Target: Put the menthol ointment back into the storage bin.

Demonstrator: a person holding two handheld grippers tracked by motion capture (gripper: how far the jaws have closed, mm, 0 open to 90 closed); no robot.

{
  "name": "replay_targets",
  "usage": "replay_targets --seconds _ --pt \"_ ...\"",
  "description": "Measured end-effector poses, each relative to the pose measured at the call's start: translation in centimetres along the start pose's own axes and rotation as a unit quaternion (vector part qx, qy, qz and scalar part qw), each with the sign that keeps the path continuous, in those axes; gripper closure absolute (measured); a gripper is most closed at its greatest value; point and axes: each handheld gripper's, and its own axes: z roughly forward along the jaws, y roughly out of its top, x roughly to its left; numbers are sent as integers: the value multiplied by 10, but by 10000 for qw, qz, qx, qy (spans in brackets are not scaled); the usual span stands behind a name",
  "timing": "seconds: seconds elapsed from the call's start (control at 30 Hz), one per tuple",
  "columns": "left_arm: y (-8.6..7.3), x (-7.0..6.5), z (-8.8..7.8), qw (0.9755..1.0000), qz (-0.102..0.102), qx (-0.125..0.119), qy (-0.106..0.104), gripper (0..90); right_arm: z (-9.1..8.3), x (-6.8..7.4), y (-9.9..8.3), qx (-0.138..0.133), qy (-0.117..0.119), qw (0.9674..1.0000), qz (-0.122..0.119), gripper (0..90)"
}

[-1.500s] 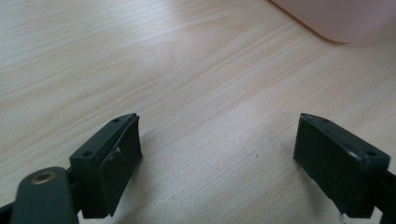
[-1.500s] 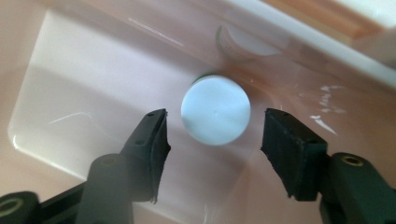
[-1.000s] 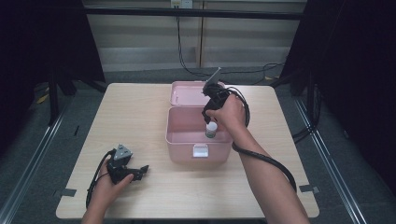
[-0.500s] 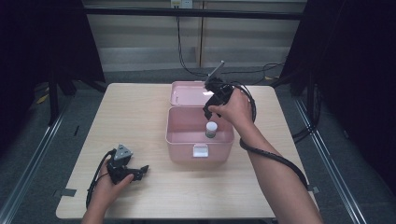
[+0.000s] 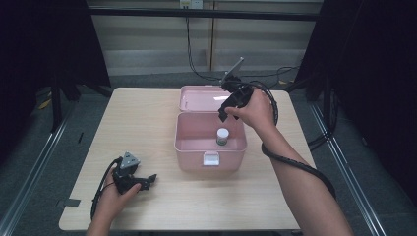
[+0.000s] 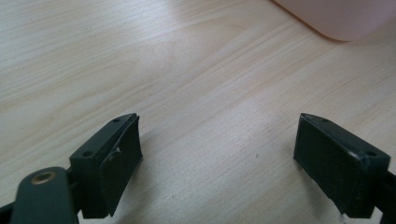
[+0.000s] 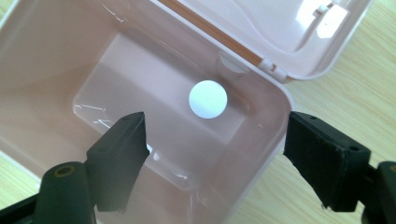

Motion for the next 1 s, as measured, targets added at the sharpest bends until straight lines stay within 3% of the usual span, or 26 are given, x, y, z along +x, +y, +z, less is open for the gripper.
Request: replay_targets --seconds 1.0 --pt "0 0 0 10000 -4 -10 12 144 -36 -77 -64 -343 59 9981 518 209"
